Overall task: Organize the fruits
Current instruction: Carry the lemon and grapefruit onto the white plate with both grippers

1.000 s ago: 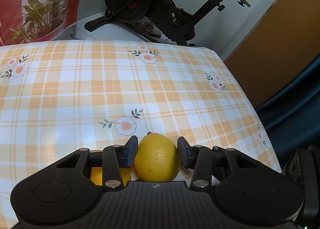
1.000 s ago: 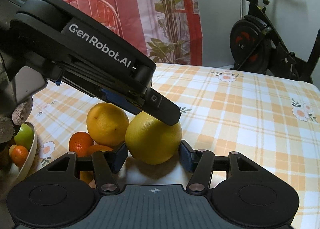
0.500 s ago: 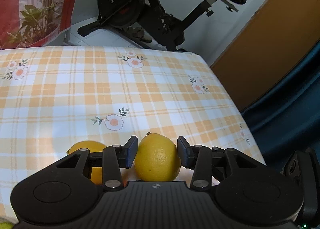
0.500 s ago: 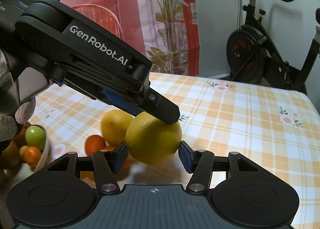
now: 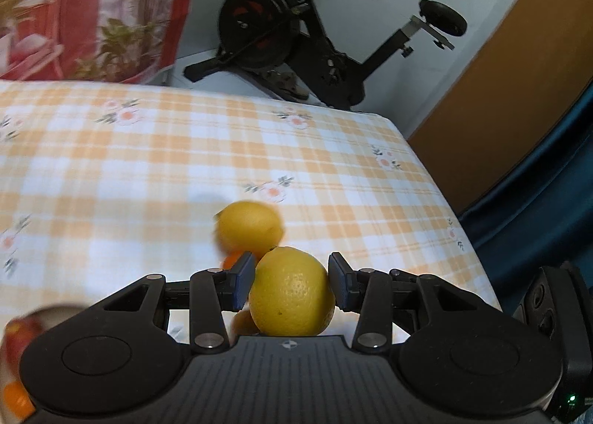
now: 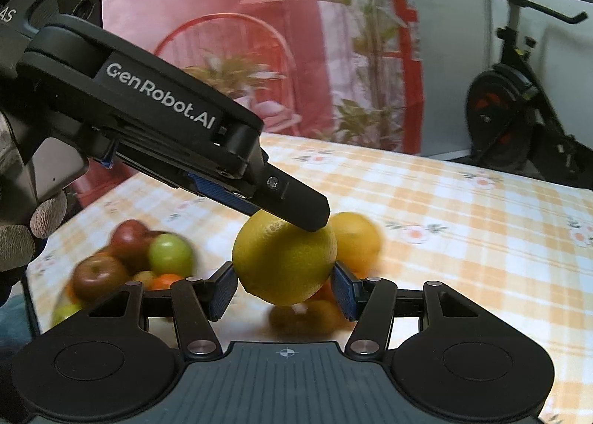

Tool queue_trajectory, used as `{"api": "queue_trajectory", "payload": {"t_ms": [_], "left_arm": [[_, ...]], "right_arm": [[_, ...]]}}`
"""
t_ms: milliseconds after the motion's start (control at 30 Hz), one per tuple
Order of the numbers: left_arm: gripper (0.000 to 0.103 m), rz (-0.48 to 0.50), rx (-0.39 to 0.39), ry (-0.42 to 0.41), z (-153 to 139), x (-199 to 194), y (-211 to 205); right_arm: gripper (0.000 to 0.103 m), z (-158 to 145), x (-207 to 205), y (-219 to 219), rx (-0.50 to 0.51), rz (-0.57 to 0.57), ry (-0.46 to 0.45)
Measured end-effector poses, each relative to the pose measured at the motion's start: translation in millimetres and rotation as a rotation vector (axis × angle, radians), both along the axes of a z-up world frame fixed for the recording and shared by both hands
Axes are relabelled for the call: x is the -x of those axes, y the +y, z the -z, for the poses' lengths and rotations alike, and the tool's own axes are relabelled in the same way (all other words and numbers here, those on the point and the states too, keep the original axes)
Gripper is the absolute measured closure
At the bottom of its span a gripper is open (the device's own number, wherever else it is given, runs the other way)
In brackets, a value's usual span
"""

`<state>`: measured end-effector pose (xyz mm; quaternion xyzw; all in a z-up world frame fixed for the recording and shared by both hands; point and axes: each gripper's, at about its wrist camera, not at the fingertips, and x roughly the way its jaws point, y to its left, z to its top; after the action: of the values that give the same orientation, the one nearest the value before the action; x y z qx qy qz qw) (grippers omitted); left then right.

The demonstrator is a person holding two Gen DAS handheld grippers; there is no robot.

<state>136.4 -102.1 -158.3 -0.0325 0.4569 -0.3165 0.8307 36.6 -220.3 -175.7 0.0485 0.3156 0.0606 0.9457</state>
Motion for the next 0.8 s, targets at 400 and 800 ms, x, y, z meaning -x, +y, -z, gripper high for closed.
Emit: {"api": "queue_trajectory", "payload": {"t_ms": [400, 800], "left_arm": [[0.057, -0.104, -0.005, -0.009, 1, 39, 72], [0.057, -0.16, -0.022, 0.059, 29, 50, 107]], "right_arm": [[0.051, 0, 4, 77, -0.025, -0.143, 0.044], [0.051, 20, 5, 114, -0.04, -0.223, 0.159]]}}
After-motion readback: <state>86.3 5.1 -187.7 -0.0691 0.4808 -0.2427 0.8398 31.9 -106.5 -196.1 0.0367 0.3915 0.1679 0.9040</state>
